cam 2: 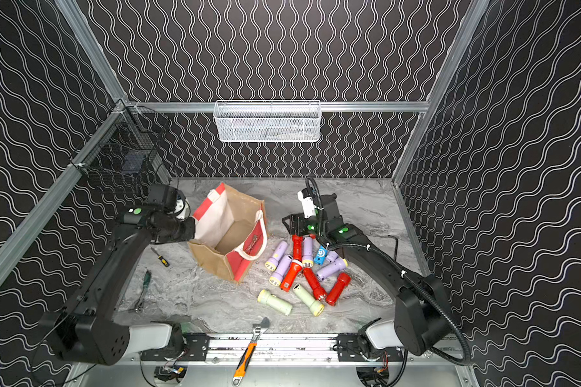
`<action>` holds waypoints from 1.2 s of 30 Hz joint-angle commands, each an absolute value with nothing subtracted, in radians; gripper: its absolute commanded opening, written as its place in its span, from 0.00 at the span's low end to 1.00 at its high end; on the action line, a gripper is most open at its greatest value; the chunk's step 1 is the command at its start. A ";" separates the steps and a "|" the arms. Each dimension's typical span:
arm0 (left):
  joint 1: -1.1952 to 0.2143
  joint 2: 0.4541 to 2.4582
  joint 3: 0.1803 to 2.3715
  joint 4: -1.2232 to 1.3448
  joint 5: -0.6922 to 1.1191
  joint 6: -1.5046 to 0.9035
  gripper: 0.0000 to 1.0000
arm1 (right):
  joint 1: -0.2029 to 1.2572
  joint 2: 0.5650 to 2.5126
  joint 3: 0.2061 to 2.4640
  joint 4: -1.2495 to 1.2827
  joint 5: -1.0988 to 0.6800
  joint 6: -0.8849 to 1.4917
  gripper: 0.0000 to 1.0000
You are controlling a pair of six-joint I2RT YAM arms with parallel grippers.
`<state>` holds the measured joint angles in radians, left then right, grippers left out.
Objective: Put the flashlights into the tote bags
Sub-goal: Move the canvas bag to the center of the board.
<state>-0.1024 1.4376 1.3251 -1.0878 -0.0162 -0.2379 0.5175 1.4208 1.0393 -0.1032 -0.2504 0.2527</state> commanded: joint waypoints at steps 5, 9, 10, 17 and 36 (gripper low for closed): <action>-0.103 1.354 1.279 -1.193 0.067 -0.240 0.61 | 0.550 1.453 1.086 -0.159 -0.224 0.256 0.77; -0.101 1.347 1.266 -1.185 0.033 -0.224 0.68 | 0.555 1.471 1.107 -0.167 -0.225 0.258 0.77; -0.101 1.347 1.272 -1.173 0.037 -0.224 0.69 | 0.557 1.474 1.113 -0.172 -0.225 0.258 0.77; -0.097 1.467 1.467 -1.107 0.018 -0.104 0.72 | 0.571 1.475 1.114 -0.185 -0.235 0.280 0.77; -0.080 1.793 1.611 -1.101 0.094 -0.030 0.35 | 0.609 1.490 1.126 -0.215 -0.215 0.293 0.77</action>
